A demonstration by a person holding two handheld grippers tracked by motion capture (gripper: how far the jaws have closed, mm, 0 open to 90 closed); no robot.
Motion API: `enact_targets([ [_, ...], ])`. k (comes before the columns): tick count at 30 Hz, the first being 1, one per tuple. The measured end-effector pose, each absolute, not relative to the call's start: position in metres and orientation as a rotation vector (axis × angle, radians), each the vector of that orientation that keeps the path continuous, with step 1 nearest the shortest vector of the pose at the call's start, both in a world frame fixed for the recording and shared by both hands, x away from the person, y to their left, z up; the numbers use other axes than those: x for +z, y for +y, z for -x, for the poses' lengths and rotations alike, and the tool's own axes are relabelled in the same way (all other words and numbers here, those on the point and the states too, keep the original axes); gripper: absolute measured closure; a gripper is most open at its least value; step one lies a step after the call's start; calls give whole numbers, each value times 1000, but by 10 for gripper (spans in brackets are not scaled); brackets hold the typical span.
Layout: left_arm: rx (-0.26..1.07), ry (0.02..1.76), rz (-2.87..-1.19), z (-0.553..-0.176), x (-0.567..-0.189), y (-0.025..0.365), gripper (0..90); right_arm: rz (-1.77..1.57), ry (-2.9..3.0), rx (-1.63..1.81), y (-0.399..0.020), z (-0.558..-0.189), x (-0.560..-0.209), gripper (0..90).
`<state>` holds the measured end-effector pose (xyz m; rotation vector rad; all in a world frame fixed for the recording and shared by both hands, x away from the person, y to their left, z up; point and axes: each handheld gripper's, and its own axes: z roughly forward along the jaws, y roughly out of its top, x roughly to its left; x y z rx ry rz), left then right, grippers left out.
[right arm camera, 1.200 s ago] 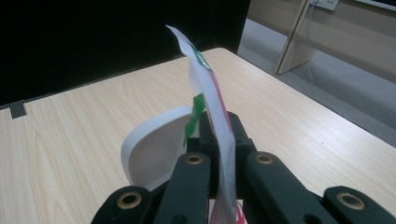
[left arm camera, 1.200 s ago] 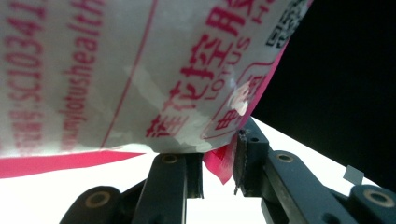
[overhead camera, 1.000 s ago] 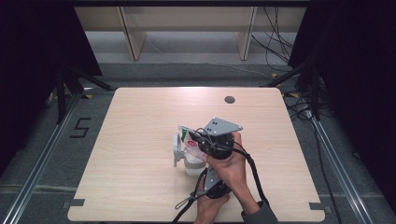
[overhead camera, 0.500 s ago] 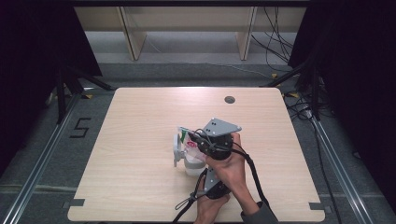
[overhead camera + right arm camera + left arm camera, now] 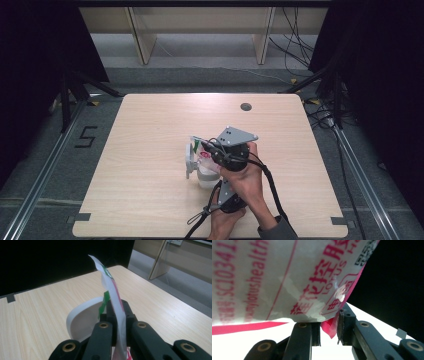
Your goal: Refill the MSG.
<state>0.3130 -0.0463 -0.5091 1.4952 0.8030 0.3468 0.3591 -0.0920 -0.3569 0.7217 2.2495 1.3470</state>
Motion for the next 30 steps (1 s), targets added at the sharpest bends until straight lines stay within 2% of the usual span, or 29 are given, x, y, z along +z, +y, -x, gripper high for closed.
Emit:
enact_targets([
  [30, 345, 802, -1497, -314, -509, -46, 752, -723, 2249, 1349, -92, -359, -356, 894],
])
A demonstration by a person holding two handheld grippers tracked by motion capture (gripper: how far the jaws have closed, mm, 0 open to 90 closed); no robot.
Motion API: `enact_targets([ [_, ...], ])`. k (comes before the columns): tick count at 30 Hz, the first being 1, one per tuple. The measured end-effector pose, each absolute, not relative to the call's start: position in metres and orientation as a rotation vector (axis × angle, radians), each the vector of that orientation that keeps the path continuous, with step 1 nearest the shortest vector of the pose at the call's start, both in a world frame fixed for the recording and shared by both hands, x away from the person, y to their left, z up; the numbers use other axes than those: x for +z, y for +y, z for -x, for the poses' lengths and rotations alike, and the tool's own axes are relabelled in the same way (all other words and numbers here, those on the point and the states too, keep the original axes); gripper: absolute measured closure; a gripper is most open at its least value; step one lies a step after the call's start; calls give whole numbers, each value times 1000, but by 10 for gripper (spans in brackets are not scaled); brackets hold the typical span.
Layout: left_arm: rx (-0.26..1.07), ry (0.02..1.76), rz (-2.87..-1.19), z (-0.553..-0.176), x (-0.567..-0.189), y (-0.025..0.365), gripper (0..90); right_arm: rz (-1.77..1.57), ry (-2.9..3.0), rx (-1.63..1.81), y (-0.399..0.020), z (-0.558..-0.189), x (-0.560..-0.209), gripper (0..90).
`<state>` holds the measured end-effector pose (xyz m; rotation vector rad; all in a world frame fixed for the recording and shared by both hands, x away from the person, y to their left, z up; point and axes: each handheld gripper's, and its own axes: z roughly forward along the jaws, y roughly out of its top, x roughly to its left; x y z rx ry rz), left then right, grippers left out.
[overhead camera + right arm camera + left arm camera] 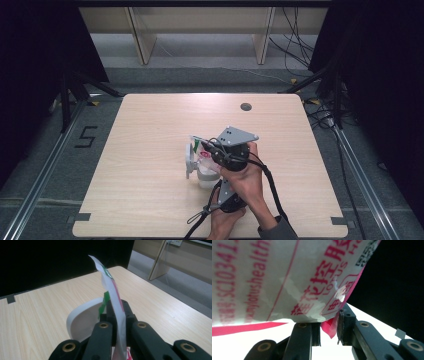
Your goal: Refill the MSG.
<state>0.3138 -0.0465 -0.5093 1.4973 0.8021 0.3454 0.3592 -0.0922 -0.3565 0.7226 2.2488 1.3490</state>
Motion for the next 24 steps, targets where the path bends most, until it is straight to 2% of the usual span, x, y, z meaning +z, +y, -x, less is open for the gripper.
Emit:
enact_targets([
  [24, 343, 802, -1494, -314, -509, -46, 750, -713, 2247, 1352, -92, -358, -356, 894],
])
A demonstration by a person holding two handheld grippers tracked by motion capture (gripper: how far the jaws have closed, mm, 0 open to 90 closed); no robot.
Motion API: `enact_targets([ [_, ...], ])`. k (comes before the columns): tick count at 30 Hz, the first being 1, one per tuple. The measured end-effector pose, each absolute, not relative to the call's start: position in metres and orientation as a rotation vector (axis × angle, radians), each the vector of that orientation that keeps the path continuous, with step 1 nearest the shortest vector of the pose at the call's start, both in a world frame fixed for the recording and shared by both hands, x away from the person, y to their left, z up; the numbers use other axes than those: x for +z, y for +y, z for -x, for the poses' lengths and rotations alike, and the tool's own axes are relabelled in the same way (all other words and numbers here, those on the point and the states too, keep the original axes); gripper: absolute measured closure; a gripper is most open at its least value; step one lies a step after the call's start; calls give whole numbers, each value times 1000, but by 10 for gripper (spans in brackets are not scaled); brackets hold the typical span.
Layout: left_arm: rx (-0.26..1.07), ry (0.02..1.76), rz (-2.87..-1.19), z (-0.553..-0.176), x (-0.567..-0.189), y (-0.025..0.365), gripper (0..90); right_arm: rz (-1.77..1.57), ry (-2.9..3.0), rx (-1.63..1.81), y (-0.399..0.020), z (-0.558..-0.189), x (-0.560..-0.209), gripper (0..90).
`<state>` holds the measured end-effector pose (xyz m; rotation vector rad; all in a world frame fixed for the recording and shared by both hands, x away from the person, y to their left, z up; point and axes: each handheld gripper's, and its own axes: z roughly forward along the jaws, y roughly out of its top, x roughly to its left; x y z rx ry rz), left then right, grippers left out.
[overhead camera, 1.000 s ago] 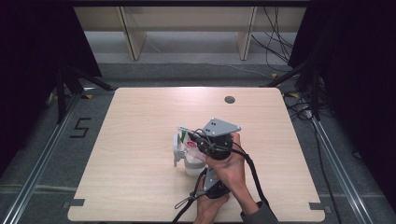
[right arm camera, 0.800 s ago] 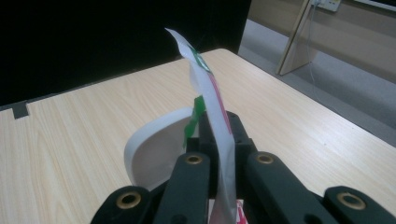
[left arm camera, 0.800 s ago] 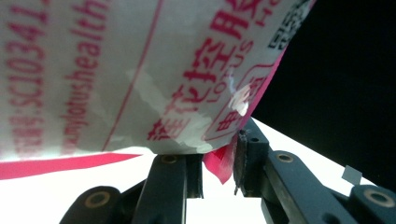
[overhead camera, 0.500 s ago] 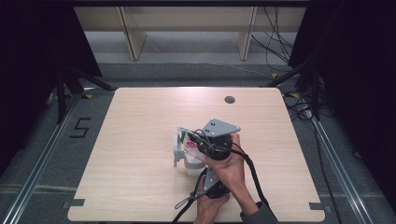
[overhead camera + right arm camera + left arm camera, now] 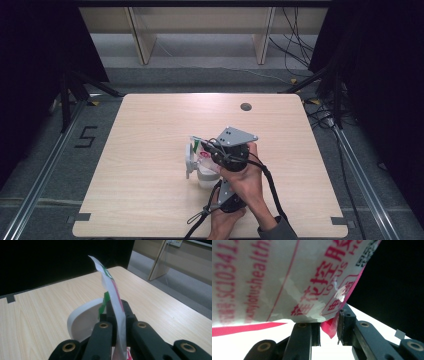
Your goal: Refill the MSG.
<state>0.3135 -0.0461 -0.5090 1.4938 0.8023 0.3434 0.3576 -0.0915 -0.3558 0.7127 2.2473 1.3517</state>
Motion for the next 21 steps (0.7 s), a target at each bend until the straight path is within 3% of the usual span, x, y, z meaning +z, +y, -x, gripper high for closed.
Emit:
enact_targets([
  [21, 336, 798, -1488, -313, -508, -47, 748, -695, 2257, 1319, -88, -356, -357, 893],
])
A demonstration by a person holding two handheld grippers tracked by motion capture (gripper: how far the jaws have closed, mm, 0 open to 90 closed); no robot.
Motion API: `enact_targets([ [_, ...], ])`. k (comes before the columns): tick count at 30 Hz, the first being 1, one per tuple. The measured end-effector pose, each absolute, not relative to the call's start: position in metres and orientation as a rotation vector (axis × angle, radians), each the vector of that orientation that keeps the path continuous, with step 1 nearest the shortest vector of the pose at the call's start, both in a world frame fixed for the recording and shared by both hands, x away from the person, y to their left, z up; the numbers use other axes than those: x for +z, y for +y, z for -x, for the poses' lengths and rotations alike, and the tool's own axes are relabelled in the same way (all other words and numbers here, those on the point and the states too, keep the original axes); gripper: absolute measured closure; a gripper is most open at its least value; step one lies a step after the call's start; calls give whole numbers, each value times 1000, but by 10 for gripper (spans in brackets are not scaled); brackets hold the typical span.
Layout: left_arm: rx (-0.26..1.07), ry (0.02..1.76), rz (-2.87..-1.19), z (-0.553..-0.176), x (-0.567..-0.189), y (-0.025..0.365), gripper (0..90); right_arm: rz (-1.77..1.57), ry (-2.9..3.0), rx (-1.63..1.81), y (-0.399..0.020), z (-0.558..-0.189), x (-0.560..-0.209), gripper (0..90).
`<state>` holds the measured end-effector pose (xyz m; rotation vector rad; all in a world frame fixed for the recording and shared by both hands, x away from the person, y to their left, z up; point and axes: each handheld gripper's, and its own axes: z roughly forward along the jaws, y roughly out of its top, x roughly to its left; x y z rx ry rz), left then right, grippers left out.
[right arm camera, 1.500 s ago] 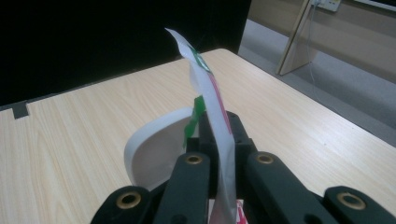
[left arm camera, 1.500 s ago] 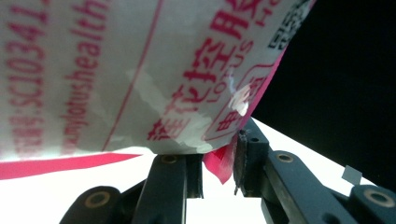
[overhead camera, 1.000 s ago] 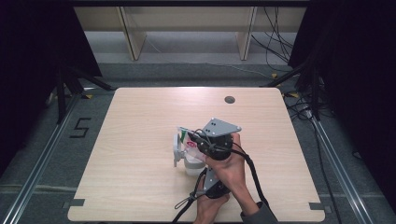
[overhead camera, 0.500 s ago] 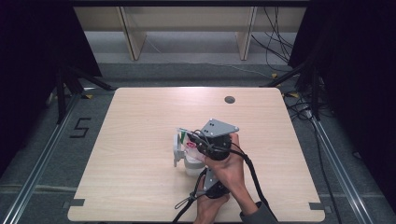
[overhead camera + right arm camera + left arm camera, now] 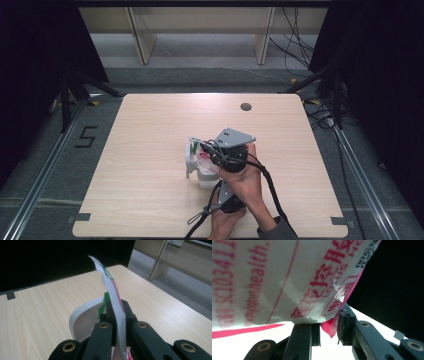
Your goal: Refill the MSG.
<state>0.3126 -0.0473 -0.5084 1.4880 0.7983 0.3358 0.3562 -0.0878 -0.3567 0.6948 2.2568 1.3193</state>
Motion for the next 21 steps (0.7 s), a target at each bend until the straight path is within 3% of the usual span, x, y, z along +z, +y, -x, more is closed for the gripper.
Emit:
enact_targets([
  [21, 344, 808, -1491, -314, -509, -47, 749, -702, 2259, 1331, -90, -358, -357, 893],
])
